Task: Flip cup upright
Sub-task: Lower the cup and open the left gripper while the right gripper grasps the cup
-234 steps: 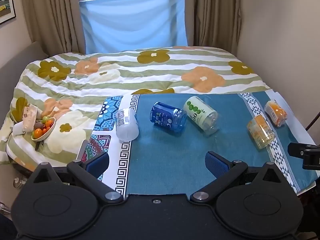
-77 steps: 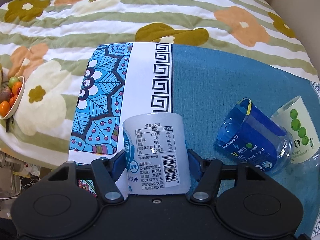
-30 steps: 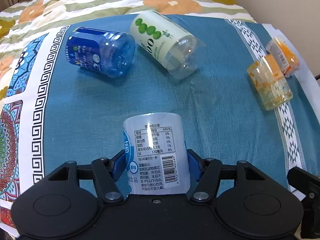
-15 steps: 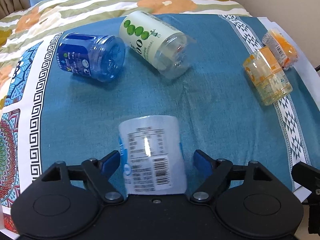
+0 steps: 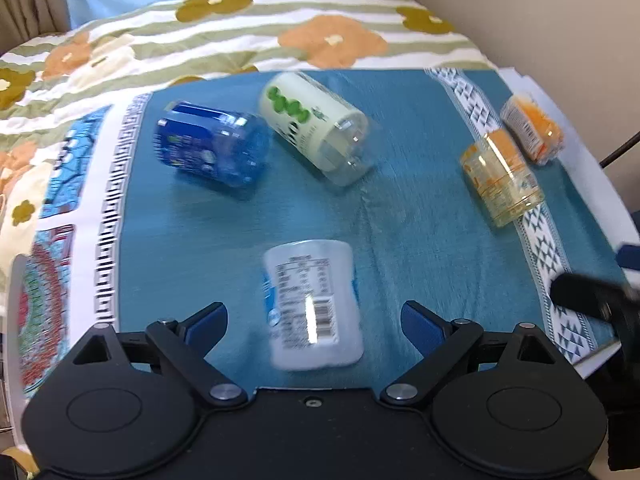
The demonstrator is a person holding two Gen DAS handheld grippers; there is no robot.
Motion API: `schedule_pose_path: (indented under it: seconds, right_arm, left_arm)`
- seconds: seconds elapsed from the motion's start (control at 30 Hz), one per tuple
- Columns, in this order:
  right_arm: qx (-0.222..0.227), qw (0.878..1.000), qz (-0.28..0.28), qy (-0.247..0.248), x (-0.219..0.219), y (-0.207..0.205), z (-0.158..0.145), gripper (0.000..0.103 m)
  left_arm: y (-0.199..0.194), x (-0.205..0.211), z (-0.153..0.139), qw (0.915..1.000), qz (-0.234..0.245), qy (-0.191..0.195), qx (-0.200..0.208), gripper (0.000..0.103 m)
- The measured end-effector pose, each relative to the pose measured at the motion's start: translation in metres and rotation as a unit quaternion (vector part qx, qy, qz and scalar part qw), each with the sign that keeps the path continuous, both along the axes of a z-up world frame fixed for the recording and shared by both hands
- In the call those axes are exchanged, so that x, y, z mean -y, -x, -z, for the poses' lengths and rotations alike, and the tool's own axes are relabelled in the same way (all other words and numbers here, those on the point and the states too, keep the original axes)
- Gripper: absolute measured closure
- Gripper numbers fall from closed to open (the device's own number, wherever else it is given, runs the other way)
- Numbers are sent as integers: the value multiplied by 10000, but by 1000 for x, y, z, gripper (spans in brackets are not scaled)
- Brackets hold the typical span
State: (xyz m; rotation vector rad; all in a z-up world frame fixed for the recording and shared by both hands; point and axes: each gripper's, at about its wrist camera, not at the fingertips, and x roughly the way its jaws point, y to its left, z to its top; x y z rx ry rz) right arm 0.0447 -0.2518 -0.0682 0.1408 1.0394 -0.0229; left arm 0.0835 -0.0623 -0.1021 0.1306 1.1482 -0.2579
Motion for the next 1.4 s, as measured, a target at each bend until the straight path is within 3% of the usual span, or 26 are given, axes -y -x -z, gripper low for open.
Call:
schedule_pose_path:
  seconds: [0.27, 0.63, 0.8, 1.4]
  right_arm:
    - [-403, 9949, -406, -833, -32, -45, 1, 0]
    - [-1442, 9747, -253, -1687, -86, -105, 64, 0]
    - [-1707, 9665, -45, -1917, -90, -116, 84, 16]
    - [-1645, 9750, -206, -1482, -104, -123, 89, 31]
  left_arm:
    - [31, -50, -23, 9990, -387, -61, 203, 4]
    - [45, -105, -12, 9964, -836, -123, 107, 4]
    - [42, -119, -8, 9956, -933, -66, 31, 4]
    - [28, -129, -2, 9964, -842, 16, -58, 4]
